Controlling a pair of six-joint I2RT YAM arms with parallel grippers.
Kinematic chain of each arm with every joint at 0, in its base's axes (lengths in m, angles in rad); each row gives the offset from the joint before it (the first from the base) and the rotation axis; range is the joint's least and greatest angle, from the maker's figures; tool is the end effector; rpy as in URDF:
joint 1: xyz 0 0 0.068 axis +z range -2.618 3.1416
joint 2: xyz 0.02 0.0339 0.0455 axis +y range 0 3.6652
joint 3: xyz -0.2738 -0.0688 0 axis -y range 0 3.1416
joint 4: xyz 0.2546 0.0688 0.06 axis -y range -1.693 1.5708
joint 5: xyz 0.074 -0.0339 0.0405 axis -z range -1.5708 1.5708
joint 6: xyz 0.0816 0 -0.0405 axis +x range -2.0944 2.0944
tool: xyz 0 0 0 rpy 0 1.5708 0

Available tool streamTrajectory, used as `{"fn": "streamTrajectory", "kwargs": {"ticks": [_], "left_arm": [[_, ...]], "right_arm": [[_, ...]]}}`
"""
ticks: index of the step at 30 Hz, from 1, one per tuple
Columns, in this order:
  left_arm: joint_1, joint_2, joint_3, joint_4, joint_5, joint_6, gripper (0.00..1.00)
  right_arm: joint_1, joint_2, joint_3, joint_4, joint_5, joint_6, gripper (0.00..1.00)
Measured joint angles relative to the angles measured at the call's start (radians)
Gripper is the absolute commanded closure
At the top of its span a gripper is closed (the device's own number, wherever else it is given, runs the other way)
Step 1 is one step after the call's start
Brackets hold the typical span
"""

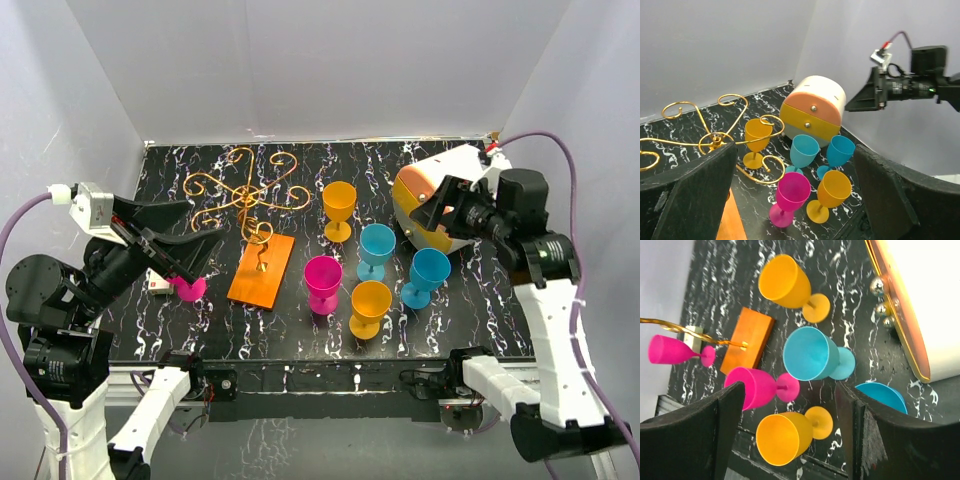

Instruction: Place the wine glass upside down on the wine glass rack

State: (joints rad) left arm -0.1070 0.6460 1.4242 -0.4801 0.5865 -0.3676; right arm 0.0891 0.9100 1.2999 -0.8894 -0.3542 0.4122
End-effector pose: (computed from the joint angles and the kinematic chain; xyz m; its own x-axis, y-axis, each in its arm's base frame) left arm 0.0710 -0.0530 0.5415 0.0515 -0.3066 -0.9505 0.6788 0.7088 -0.1918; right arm 0.1935 0.0457 0.4098 -0.5921 0.3244 -0.7377 -0.1632 0.8482 0.5039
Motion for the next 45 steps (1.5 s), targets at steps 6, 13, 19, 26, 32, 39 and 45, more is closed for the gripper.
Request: {"fn": "streamTrajectory", "kwargs": {"ticks": [6,13,19,26,32,39,45], "left_arm": [[-0.002,0.000,0.000,0.012,0.033,0.004,0.01],[-0.002,0.007,0.007,0.014,0.000,0.023,0.01],[-0.002,0.015,0.010,0.043,-0.068,0.043,0.01],[-0.002,0.016,-0.007,0.130,-0.096,0.047,0.01],[-0.002,0.024,-0.026,0.187,-0.098,0.040,0.01],[-0.002,0.038,-0.056,0.197,-0.108,0.034,0.01],[-0.002,0.053,-0.061,0.218,-0.060,0.047,0.01]], "right_arm": [[0.070,0.121,0.000,-0.047,0.068,-0.064,0.37],[0.505,0.311,0.022,-0.031,0.393,-0.035,0.42],[0.641,0.467,0.035,-0.024,0.584,-0.005,0.55],[0.660,0.488,0.021,-0.010,0.664,0.037,0.65],[0.664,0.492,-0.008,0.013,0.669,0.036,0.73],[0.664,0.546,-0.008,0.034,0.671,0.015,0.82],[0.664,0.570,-0.006,0.035,0.674,-0.018,0.95]]}}
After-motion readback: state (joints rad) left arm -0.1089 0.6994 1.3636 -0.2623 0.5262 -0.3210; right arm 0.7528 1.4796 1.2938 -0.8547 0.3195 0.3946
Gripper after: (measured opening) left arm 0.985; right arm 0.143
